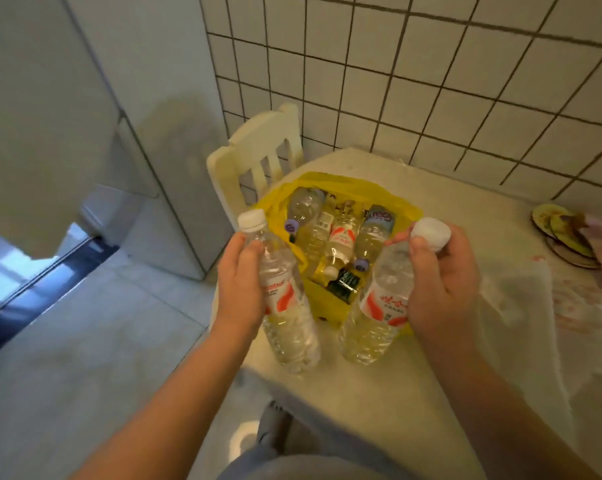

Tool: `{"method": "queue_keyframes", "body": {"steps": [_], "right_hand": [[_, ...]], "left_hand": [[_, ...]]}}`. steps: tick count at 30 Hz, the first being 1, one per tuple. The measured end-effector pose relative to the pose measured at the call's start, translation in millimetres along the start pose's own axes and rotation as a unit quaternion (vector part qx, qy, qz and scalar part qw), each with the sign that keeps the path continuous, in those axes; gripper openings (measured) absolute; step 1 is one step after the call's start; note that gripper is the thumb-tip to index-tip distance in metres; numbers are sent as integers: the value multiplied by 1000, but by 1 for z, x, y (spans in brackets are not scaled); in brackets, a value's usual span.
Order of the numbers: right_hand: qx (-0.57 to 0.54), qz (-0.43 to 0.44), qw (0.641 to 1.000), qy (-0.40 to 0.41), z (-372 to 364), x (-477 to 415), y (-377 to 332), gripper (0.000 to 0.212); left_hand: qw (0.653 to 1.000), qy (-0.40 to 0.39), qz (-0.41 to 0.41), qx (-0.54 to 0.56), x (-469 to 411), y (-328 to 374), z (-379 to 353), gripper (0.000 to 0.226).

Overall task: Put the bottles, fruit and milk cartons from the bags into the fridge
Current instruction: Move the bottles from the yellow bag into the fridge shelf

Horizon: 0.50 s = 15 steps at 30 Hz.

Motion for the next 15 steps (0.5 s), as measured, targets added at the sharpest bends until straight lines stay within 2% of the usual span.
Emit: {"method": "queue_keyframes", "body": {"steps": [2,4,6,9,12,15], "right_hand": [[-25,-17,999,-22,-17,12,5,12],[-30,-22,998,-48,-39,25,8,10],[-32,-31,995,-91,-67,41,9,14],[-60,-65,984,-152,-114,69,11,18],[-77,-66,971,-215,-171,98,8,35],[-93,-76,958,-261,-232,133,7,27]], "left_hand": [[1000,19,-6,-22,15,-3,24,14],[998,42,4,-37,28,-10,53,23],[996,72,24,-50,42,-16,85,26],[991,112,22,-67,59,-19,139,15],[983,166,12,-78,70,-24,201,37],[972,217,1,-88,75,-29,266,50]]}}
Point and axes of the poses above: each hand's wrist, its own x-axis away from the middle knuckle, its own z-axis out of the back of the hand, y = z × x, the point moved 4 cm from there along -x, towards the middle knuckle, and after that the axes turned 11 degrees about -x, right-handed, at the moved point
